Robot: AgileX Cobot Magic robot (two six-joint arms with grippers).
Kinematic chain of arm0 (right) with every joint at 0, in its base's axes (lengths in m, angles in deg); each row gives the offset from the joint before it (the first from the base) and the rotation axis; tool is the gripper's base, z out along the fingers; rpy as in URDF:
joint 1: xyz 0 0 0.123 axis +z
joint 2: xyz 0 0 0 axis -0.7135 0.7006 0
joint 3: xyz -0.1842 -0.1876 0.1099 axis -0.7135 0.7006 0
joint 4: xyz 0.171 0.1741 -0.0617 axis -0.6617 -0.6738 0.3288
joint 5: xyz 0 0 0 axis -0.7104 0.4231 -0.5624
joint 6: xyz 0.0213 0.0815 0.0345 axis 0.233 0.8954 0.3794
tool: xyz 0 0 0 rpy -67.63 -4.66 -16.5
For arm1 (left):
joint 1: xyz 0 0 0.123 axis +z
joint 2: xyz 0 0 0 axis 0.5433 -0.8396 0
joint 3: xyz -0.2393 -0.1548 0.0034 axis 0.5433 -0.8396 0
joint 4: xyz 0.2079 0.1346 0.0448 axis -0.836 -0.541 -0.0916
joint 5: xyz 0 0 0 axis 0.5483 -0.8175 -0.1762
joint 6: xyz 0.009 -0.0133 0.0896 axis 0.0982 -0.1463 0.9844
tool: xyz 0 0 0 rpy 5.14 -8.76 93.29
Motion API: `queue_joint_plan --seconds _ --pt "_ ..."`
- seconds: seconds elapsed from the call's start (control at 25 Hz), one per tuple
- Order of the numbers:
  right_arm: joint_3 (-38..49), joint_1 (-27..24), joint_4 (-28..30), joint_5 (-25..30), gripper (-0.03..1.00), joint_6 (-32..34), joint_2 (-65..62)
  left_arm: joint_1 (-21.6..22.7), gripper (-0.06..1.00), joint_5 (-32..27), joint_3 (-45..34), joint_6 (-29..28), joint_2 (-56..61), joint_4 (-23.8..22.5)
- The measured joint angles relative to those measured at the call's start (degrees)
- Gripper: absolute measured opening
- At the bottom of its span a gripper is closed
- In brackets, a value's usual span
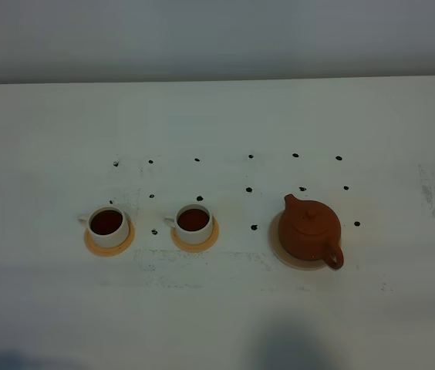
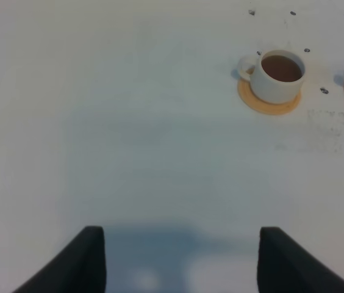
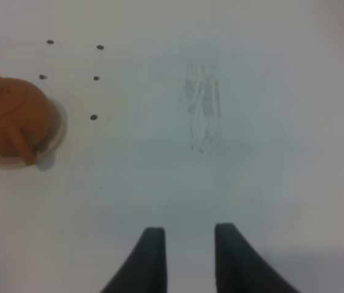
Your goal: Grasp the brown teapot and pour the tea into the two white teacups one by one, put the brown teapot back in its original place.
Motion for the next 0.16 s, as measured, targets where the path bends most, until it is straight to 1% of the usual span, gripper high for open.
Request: queue_joint_plan --seconds 0.16 --pt "0.0 0.0 0.0 0.0 0.23 0.0 0.0 0.0 0.54 0.0 0.0 0.0 0.0 0.0"
